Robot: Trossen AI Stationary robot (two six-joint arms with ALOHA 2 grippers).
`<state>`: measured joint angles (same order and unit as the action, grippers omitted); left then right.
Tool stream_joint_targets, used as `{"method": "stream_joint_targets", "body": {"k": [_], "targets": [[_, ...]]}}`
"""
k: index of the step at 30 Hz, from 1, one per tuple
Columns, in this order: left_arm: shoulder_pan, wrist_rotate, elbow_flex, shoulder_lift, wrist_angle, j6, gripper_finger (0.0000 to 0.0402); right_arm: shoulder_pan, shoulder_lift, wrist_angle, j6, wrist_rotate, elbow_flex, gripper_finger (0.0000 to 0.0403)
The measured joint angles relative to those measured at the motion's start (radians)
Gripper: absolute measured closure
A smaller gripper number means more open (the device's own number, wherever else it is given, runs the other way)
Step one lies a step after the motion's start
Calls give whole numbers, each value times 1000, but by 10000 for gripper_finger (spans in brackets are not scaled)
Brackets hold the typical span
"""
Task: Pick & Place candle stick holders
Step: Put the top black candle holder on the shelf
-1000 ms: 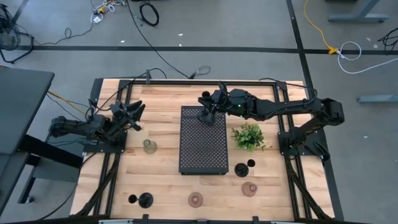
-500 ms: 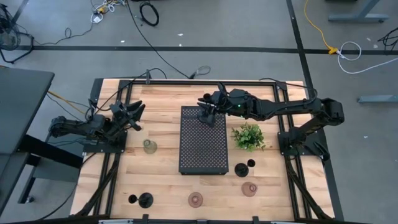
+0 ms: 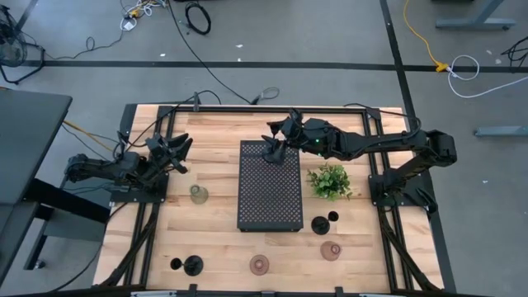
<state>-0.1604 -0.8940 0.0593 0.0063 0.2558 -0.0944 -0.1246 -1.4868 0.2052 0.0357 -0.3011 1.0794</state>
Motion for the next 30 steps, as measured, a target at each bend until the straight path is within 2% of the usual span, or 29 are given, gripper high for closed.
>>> {"method": "stream_joint_targets", "body": {"k": [5,11,15,21,30], "targets": [[0,0,0,0,0,0,264,10,0,-24,11,6,0,127],[0,0,0,0,0,0,264,35,0,-50,29,11,0,103],[0,-1,0,0,0,0,264,50,14,-66,51,-37,0,96],[0,-1,0,0,0,0,264,79,80,-164,52,-49,0,94],[0,-3,0,0,0,0,264,138,236,-452,38,-51,1,97]]}}
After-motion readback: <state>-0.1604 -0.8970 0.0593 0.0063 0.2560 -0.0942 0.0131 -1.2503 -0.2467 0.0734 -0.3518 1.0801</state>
